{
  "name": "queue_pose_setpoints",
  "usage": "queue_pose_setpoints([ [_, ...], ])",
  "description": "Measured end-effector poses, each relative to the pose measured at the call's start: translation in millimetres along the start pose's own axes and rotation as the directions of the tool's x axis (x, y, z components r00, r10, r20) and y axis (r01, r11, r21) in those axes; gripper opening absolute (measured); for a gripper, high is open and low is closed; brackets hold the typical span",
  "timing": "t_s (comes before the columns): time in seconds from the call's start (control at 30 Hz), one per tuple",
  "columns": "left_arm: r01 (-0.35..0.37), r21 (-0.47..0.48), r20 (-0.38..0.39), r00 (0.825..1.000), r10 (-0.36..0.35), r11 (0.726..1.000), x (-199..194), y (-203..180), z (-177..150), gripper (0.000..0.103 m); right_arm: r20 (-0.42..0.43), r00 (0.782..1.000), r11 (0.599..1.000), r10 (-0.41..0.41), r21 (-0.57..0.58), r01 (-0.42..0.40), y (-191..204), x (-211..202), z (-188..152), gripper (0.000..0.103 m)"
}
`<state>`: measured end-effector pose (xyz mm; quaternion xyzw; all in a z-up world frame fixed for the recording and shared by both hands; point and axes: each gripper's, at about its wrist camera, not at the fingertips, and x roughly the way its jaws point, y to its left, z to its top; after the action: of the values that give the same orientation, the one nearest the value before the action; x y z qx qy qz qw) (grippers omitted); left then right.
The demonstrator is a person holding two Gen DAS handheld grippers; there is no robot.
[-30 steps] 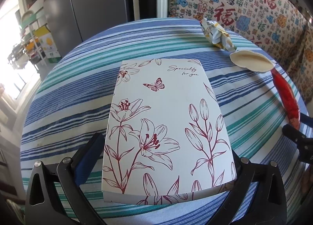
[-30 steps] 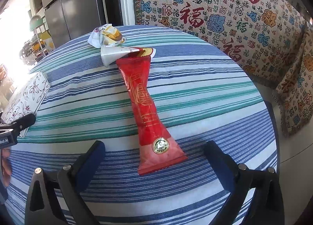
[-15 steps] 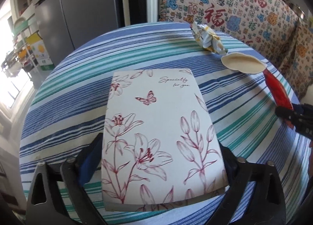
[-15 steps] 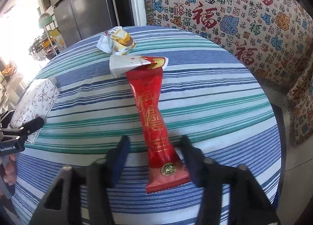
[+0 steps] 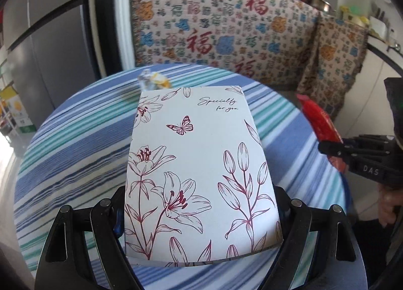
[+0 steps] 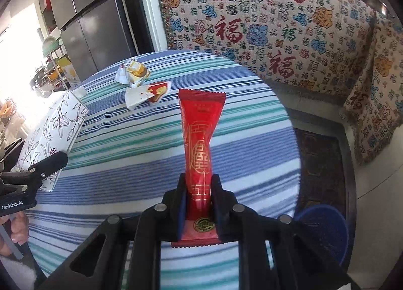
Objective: Collect trash
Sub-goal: 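Carry the floral box and red wrapper over the wastebasket and open both tools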
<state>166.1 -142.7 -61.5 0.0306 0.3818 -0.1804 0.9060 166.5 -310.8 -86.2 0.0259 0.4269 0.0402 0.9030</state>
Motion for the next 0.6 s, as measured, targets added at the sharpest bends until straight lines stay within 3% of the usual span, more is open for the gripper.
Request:
queue_pose_setpoints([
  [0.33, 0.201, 0.137, -0.053, 0.979, -0.196, 0.970, 26.9, -154.8, 28.2, 0.085, 0.023, 0.981, 0.971, -0.194, 0.147, 0.188, -120.7, -60.7, -43.9, 0.018],
  [0.6, 0.322, 0.188, -0.130, 0.945, -0.301, 0.928, 59.9, -245.7, 36.7, 0.085, -0.004, 0.964, 0.927, -0.265, 0.273, 0.256, -205.5, -80.3, -85.9, 0.018],
])
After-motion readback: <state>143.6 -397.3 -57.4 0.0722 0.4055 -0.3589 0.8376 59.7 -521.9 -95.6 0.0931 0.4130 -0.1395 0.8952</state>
